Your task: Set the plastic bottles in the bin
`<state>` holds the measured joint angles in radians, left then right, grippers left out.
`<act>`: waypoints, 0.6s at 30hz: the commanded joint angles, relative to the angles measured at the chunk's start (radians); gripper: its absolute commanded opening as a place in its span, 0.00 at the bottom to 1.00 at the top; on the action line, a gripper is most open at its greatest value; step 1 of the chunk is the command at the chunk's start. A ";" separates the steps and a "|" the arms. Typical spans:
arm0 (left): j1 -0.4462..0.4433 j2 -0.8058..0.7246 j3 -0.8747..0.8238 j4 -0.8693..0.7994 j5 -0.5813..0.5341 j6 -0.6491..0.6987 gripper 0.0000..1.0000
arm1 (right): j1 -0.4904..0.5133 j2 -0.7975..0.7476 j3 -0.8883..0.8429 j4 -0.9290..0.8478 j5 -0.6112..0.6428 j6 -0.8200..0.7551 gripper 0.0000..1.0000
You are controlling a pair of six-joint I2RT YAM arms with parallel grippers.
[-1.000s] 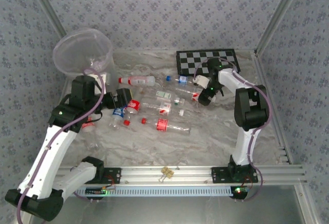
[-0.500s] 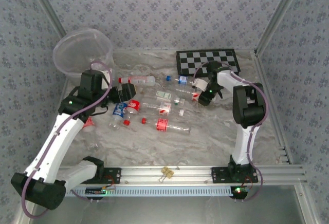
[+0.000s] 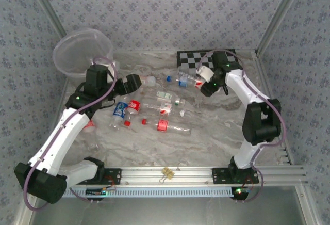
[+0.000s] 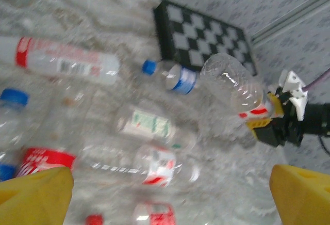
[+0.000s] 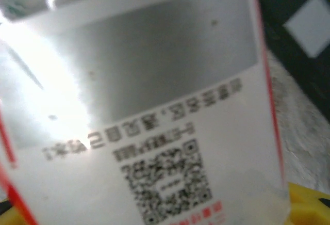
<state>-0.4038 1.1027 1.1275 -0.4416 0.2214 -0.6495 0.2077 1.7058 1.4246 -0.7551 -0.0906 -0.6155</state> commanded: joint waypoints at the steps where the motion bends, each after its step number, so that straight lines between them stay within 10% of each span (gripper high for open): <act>1: -0.047 0.011 -0.035 0.280 -0.042 -0.109 0.97 | 0.038 -0.099 -0.081 0.084 -0.023 0.302 0.55; 18: -0.280 0.330 0.041 0.612 -0.016 -0.196 0.93 | 0.188 -0.491 -0.580 0.716 -0.211 0.934 0.55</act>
<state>-0.6651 1.3823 1.1065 0.0727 0.1883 -0.8139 0.3870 1.2346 0.8703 -0.1684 -0.2386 0.2131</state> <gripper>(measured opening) 0.927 0.547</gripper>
